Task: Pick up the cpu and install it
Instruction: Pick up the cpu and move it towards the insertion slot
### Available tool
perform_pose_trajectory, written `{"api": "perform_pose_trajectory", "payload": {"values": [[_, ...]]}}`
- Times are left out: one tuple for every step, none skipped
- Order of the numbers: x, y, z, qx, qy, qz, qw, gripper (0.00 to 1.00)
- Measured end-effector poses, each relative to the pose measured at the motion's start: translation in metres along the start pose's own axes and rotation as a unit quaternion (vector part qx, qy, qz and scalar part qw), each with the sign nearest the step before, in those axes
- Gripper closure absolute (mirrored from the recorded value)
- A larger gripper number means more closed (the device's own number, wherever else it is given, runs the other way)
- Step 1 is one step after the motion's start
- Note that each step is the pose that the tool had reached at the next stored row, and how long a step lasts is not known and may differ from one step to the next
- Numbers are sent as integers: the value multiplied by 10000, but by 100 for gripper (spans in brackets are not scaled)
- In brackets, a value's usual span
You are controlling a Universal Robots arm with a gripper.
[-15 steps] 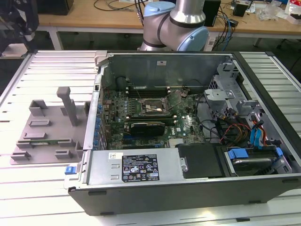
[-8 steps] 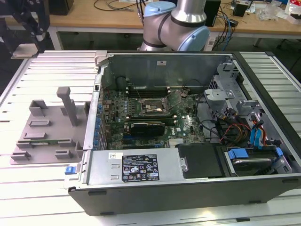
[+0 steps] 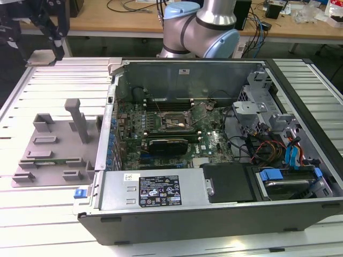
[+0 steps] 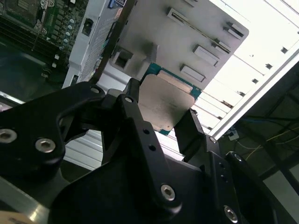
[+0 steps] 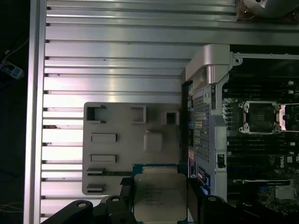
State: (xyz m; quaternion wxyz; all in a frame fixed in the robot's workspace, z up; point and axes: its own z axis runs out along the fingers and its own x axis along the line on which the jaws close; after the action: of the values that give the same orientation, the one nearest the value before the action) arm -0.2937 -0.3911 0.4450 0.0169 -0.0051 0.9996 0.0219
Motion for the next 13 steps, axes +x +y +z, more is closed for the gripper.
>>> {"api": "perform_pose_trajectory", "payload": {"values": [[-19, 0, 1, 0, 0, 0, 10000, 45], [-50, -1, 2, 0, 0, 0, 10000, 45], [-78, -1, 3, 0, 0, 0, 10000, 45], [-98, -1, 4, 0, -1, 0, 10000, 45], [-139, -2, 5, 0, 0, 0, 10000, 45], [-157, -2, 6, 0, -1, 0, 10000, 45], [-171, -2, 6, 0, -1, -1, 10000, 45], [-193, -2, 7, 0, 0, -1, 10000, 45], [-205, -2, 7, 0, 0, 0, 10000, 45], [-232, -3, 8, 0, 0, 0, 10000, 45], [-253, -3, 9, 0, 0, 0, 10000, 45], [-280, -3, 10, 0, 0, 0, 10000, 45], [-306, -3, 11, 0, 0, 0, 10000, 45]]}}
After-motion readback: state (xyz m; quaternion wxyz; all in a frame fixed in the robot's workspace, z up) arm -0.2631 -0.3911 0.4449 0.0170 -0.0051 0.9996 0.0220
